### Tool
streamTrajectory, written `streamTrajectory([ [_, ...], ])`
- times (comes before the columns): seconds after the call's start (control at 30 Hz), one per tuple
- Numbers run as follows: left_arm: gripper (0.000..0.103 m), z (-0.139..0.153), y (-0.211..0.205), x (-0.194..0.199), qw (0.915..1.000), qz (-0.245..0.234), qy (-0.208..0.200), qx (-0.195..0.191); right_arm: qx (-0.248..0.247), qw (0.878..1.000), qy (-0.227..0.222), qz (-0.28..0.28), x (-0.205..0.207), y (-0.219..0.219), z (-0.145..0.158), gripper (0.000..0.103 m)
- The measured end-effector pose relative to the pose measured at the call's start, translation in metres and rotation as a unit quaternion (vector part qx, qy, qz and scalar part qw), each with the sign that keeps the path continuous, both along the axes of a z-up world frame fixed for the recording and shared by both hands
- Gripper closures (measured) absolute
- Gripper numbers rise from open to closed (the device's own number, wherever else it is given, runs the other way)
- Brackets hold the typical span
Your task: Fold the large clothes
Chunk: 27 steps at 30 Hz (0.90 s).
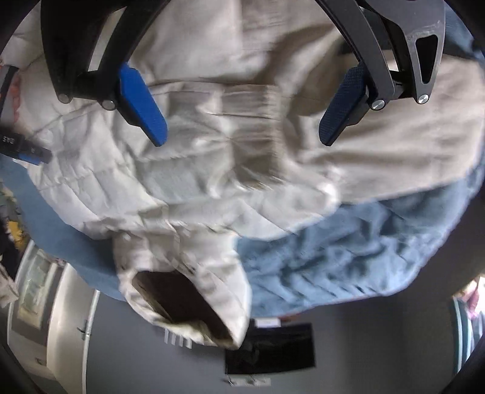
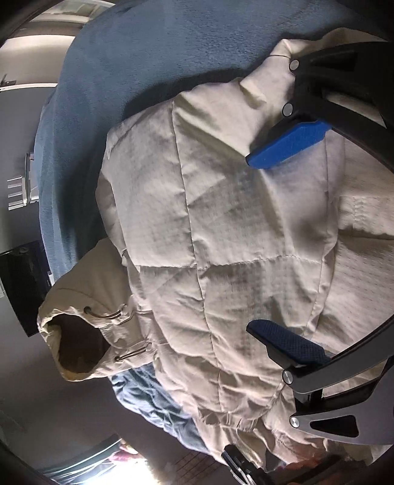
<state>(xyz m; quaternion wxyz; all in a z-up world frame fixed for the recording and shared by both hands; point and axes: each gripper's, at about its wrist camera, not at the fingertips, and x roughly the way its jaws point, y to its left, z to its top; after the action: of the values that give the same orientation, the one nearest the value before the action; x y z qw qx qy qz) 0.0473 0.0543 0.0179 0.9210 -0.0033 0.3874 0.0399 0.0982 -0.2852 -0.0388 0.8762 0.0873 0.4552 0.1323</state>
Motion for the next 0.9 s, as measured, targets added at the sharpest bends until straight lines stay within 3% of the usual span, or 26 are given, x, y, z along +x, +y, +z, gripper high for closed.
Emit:
streamTrajectory([
  [0.07,0.007,0.016,0.023,-0.009,0.9995,0.028,-0.013,-0.012,0.002,1.000,0.000,0.000,0.000,0.002,0.001,0.007],
  [0.13,0.007,0.025,0.052,-0.020,0.9967,0.060,-0.019,-0.052,0.000,1.000,0.000,0.000,0.001,0.003,0.002,0.007],
  [0.23,0.007,0.029,0.109,-0.038,0.9819,0.128,-0.013,-0.139,-0.006,1.000,0.002,-0.001,0.000,0.005,0.002,0.007],
  [0.27,0.007,0.028,0.137,-0.049,0.9696,0.163,-0.017,-0.182,-0.008,1.000,0.002,-0.001,0.001,0.005,0.002,0.007],
  [0.37,0.007,0.025,0.188,-0.077,0.9425,0.235,-0.033,-0.236,-0.009,1.000,0.002,-0.001,0.000,0.004,0.001,0.007],
  [0.43,0.007,0.022,0.212,-0.093,0.9290,0.272,-0.042,-0.247,-0.009,1.000,0.002,-0.001,0.000,0.005,0.001,0.007],
  [0.6,0.007,0.005,0.261,-0.139,0.8779,0.377,-0.070,-0.286,-0.017,1.000,0.004,0.000,0.001,0.007,-0.002,0.007],
  [0.8,0.007,-0.012,0.304,-0.167,0.8402,0.452,-0.080,-0.289,-0.020,1.000,0.006,0.001,0.003,0.008,-0.003,0.007],
  [0.9,0.007,-0.035,0.319,-0.177,0.8139,0.469,-0.083,-0.332,-0.022,1.000,0.007,0.001,0.003,0.009,-0.004,0.007],
])
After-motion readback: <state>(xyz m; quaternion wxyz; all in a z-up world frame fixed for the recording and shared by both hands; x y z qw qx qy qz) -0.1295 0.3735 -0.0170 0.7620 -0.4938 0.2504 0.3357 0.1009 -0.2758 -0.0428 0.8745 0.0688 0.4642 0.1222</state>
